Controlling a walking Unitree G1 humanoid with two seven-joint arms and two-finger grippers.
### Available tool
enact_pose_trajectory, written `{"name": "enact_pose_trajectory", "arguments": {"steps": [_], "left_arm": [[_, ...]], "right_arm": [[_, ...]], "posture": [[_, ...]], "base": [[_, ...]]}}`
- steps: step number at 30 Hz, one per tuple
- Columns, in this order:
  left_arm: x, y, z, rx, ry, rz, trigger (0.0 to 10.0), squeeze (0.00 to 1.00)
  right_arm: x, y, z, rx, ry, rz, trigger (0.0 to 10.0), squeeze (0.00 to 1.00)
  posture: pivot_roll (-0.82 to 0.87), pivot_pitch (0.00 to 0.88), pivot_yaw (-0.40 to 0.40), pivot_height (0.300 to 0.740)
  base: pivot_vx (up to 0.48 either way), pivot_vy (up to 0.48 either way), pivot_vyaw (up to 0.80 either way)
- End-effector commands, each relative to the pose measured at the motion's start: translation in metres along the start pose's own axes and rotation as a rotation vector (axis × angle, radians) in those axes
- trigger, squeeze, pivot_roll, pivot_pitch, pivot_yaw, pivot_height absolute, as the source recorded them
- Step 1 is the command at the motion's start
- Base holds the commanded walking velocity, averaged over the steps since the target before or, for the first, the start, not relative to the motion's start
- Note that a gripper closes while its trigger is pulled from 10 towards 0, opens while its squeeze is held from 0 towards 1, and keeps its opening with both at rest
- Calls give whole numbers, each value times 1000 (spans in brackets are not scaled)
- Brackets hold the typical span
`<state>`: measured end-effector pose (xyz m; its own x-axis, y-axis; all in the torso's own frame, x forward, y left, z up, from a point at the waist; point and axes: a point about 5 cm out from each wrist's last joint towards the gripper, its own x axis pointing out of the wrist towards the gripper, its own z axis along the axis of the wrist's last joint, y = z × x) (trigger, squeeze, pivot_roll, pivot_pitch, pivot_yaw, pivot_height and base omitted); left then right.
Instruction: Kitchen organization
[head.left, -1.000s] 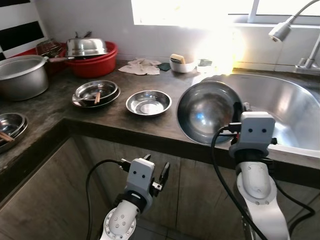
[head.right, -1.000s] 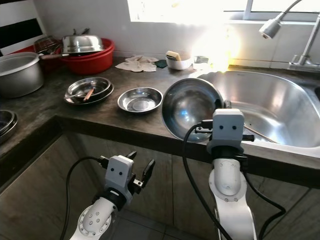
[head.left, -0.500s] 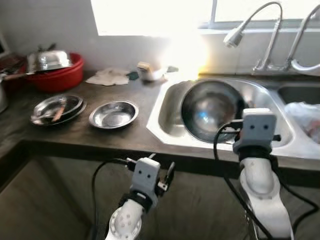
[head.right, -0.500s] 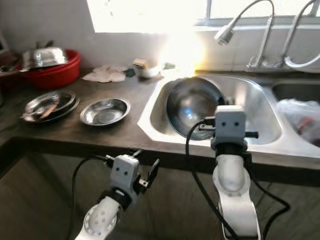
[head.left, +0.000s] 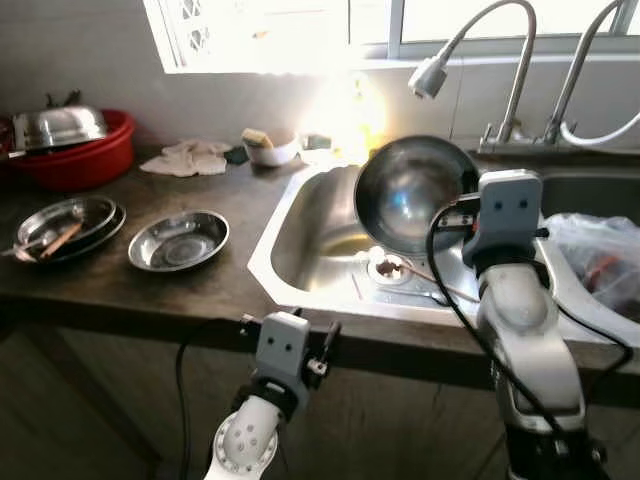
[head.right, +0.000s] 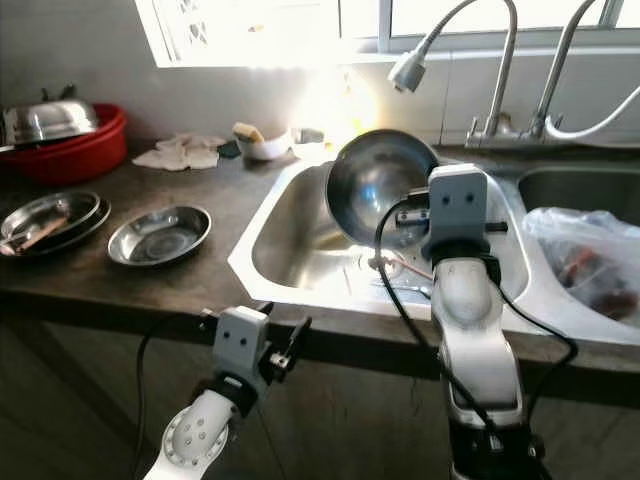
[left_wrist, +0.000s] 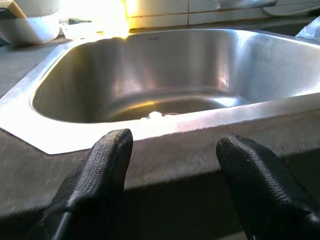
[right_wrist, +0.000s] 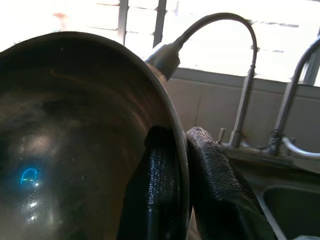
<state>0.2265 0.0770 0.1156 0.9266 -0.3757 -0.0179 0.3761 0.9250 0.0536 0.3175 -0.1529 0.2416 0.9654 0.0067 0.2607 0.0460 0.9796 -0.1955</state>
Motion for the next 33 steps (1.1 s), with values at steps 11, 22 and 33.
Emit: {"name": "enact_pose_trajectory", "arguments": {"steps": [11, 22, 33], "left_arm": [[-11, 0, 7, 13, 10, 14, 10000, 0], [-26, 1, 11, 12, 28, 20, 10000, 0], [-26, 0, 9, 7, 46, 17, 10000, 0]], "right_arm": [[61, -17, -41, 37, 319, 25, 10000, 0], [61, -46, -84, 56, 586, -90, 10000, 0], [51, -43, -103, 55, 666, -74, 10000, 1000]], "posture": [[128, 96, -28, 740], [162, 141, -46, 740], [158, 122, -43, 740]], "base": [[0, 0, 0], [0, 0, 0], [0, 0, 0]]}}
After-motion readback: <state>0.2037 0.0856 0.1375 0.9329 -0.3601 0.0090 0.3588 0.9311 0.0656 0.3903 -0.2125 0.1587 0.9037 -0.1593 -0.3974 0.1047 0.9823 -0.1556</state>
